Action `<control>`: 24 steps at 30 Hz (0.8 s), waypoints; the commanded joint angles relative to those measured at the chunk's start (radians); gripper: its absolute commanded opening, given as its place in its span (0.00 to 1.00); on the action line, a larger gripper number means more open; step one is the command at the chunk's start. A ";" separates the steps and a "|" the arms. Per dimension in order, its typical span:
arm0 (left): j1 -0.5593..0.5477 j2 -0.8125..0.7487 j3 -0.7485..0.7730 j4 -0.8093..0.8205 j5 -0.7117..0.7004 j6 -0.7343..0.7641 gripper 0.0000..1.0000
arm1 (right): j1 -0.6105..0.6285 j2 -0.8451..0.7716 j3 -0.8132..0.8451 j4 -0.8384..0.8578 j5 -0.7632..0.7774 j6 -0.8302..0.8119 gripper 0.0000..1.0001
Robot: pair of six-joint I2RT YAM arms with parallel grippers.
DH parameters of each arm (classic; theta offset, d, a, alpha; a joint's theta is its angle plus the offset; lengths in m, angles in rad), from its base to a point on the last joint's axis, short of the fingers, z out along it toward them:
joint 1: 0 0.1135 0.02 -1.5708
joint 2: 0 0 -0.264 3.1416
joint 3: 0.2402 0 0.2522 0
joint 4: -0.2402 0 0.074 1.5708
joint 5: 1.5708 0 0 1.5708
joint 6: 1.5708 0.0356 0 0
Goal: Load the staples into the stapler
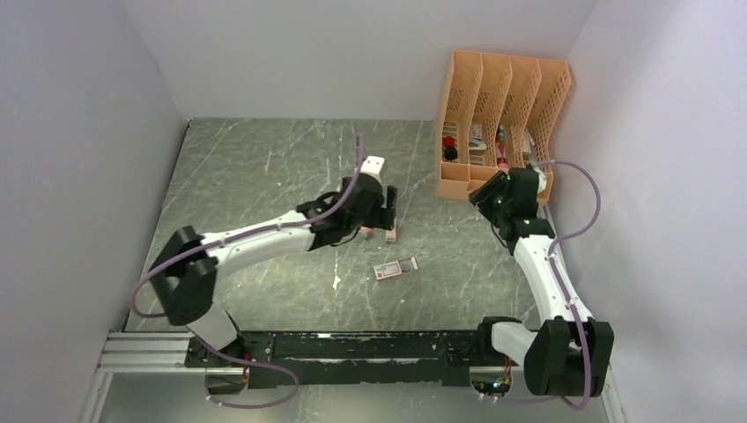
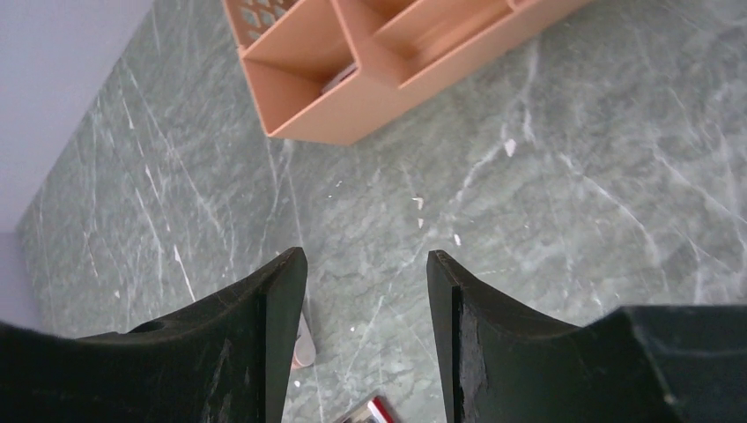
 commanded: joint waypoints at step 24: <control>-0.162 0.428 0.236 -0.068 -0.306 -0.098 0.68 | -0.103 -0.017 -0.084 0.049 -0.193 -0.012 0.58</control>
